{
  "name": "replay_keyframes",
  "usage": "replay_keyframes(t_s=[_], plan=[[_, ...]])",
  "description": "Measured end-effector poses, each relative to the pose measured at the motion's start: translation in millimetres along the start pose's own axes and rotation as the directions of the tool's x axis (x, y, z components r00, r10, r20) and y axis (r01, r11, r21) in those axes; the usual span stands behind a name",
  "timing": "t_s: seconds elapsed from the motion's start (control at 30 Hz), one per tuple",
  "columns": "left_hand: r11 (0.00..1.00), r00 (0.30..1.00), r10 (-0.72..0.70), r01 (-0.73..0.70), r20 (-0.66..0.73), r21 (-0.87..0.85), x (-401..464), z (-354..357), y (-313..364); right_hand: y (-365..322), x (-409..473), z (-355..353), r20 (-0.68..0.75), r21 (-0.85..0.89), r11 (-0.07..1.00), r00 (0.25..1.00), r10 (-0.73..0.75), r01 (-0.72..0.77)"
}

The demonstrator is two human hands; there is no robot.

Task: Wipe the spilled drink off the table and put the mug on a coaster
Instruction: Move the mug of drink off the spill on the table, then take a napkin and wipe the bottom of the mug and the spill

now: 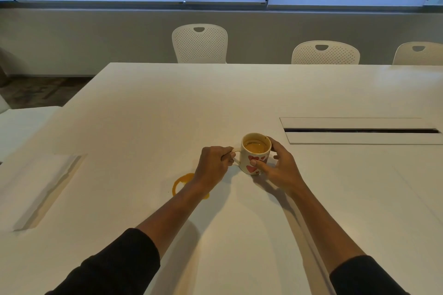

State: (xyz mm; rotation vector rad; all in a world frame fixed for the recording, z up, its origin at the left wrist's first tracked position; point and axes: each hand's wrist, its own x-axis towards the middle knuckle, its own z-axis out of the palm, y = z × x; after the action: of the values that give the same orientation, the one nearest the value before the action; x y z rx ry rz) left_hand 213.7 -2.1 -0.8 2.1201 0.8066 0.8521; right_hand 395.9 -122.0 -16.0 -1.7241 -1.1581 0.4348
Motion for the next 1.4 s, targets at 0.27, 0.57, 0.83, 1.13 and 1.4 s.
replay_keyframes(t_s=[0.27,0.57,0.83,1.13,1.4], plan=[[0.995,0.997,-0.039,0.032,0.065,0.098,-1.4,-5.7,14.3,-12.2,-10.0,-1.8,0.057,0.007,0.999,0.998,0.032,-0.032],[0.968,0.98,-0.095,0.05,0.173,0.248,-21.3,-19.3,21.2,-26.1,-31.6,-8.9,-0.009,-0.111,0.987,0.993,0.116,-0.116],[0.907,0.988,0.036,-0.096,0.153,0.41,-33.1,-63.0,33.1,-55.1,-46.6,-21.4,-0.165,-0.365,0.931,0.983,-0.079,0.013],[0.851,0.99,0.094,-0.133,0.101,0.508,-42.0,-137.3,46.4,-107.1,-44.1,-7.3,-0.146,-0.448,0.886,0.968,-0.206,0.121],[0.827,0.997,0.059,-0.079,0.054,0.557,-61.2,-202.1,28.9,-149.4,-40.1,43.0,-0.075,-0.453,0.868,0.962,-0.263,0.202]])
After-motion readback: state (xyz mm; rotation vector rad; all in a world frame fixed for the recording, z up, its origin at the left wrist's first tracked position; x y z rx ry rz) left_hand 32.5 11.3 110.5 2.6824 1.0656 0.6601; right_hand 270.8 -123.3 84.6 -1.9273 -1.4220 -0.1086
